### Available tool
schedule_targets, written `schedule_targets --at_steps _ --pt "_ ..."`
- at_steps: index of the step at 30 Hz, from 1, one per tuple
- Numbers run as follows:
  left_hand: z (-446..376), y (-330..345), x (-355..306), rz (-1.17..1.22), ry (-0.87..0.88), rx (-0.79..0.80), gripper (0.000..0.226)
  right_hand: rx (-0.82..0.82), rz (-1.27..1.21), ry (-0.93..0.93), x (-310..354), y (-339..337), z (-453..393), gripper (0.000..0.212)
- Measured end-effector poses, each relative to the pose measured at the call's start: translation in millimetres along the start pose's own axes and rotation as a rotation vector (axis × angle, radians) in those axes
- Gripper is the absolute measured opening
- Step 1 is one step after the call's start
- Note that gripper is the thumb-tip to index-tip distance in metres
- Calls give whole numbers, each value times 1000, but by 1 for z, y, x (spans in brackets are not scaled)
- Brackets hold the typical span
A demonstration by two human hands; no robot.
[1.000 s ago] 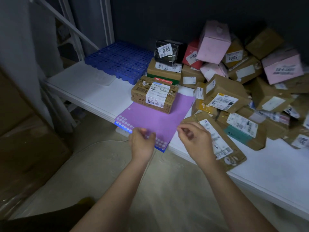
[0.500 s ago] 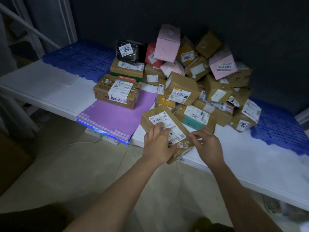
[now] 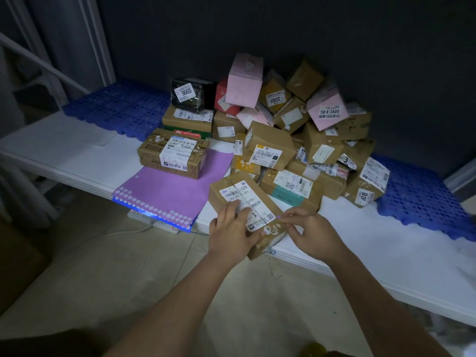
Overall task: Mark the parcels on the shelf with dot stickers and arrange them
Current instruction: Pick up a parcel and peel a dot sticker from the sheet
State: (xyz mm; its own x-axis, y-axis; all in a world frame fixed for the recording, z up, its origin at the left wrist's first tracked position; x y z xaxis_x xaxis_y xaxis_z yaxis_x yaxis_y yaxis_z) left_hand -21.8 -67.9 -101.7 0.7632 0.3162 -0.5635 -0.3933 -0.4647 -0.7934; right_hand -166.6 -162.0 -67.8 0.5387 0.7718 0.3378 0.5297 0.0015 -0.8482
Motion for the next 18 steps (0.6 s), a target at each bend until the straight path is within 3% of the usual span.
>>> schedule_targets --at_steps 3,6,7,9,10,12,15,18 --pt "0 2 1 -10 10 0 64 -16 3 0 2 2 4 22" --pt "0 2 1 -7 14 -1 64 -104 -159 205 -1 -4 4 17" --pt "0 2 1 -2 16 3 64 -78 -234 317 -2 -2 6 24" --pt "0 1 1 19 18 7 63 99 -369 546 1 18 20 72" --pt "0 0 0 40 20 2 61 165 -411 616 6 27 27 97" --pt "-1 -5 0 118 11 -31 52 182 -420 644 15 39 36 123" --pt "0 -14 0 219 4 -41 42 128 -350 614 22 47 40 132" --pt "3 -17 -4 295 32 27 38 48 -417 639 30 45 40 126"
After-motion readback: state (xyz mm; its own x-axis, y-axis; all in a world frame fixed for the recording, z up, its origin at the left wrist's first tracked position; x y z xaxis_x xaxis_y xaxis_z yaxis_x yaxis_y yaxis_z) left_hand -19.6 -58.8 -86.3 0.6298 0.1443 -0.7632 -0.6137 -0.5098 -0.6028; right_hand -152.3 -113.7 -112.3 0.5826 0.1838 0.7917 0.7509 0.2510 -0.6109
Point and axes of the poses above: each hand's wrist, its own z-axis away from the middle knuckle, its own y-axis out of the palm, x = y × z, the point moved 7 cm from there along -z, towards the middle knuckle, and after that the axes turned 13 degrees about -x, right-handed, at the moved point
